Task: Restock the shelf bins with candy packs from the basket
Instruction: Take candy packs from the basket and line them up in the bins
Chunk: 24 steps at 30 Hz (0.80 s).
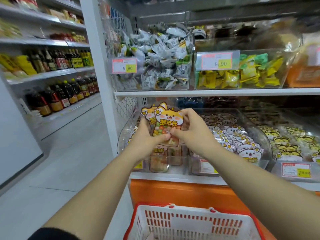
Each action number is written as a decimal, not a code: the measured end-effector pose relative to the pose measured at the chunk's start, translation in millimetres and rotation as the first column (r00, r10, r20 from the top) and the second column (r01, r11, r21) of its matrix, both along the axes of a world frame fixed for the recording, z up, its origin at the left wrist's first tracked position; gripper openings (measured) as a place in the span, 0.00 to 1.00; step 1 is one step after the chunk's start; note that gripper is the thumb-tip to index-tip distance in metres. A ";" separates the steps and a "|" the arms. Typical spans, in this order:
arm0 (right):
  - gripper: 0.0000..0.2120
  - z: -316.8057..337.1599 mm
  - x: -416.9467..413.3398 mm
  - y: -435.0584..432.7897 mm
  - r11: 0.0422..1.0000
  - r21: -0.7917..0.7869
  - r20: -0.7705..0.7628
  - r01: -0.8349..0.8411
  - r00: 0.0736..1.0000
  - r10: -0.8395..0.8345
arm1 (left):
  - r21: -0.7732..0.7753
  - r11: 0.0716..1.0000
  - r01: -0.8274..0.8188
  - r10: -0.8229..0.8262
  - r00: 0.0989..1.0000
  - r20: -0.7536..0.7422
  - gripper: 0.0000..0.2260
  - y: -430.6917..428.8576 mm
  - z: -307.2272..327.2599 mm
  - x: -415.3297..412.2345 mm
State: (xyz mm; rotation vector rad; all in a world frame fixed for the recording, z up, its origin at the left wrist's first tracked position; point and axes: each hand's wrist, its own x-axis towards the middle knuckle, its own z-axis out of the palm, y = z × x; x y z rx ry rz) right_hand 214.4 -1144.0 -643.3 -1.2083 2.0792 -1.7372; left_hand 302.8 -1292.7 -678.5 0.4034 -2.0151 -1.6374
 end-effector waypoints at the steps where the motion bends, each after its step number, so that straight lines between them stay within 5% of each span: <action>1: 0.16 -0.8 -8.4 -9.8 1.000 0.017 -0.043 0.025 0.999 -0.024 | 0.011 1.000 0.009 -0.009 1.000 0.013 0.36 -9.1 1.5 -10.6; 5: 0.18 -14.8 -42.3 -37.1 0.982 0.162 -0.098 0.097 0.992 -0.082 | 0.112 0.993 0.034 -0.049 0.990 0.135 0.45 -43.6 -21.0 -47.9; 8: 0.27 -25.1 -62.5 -47.9 0.918 0.361 -0.235 0.165 0.969 -0.082 | 0.190 0.976 0.108 -0.161 0.943 0.292 0.38 -46.8 -38.2 -62.1; 10: 0.36 -28.8 -66.8 -52.5 0.854 0.454 -0.432 0.253 0.901 -0.037 | 0.051 0.969 0.240 -0.231 0.822 0.521 0.34 -40.5 -40.9 -66.6; 12: 0.41 -35.4 -65.4 -57.7 0.790 0.483 -0.660 0.377 0.750 0.046 | -0.237 0.904 0.357 -0.050 0.638 0.768 0.42 -37.3 -39.0 -72.2; 15: 0.36 -46.9 -61.0 -66.2 0.658 0.608 -0.734 0.444 0.629 0.255 | -0.407 0.733 0.545 0.092 0.514 0.853 0.38 -47.5 -29.6 -73.9; 18: 0.33 -54.5 -61.6 -73.3 0.481 0.744 -0.661 0.464 0.617 0.426 | -0.445 0.657 0.609 0.079 0.531 0.844 0.20 -60.1 -22.6 -65.5; 24: 0.34 -59.3 -61.0 -91.5 0.382 0.699 -0.711 0.604 0.531 0.461 | -0.478 0.677 0.559 0.064 0.603 0.795 0.21 -69.0 -38.5 -63.7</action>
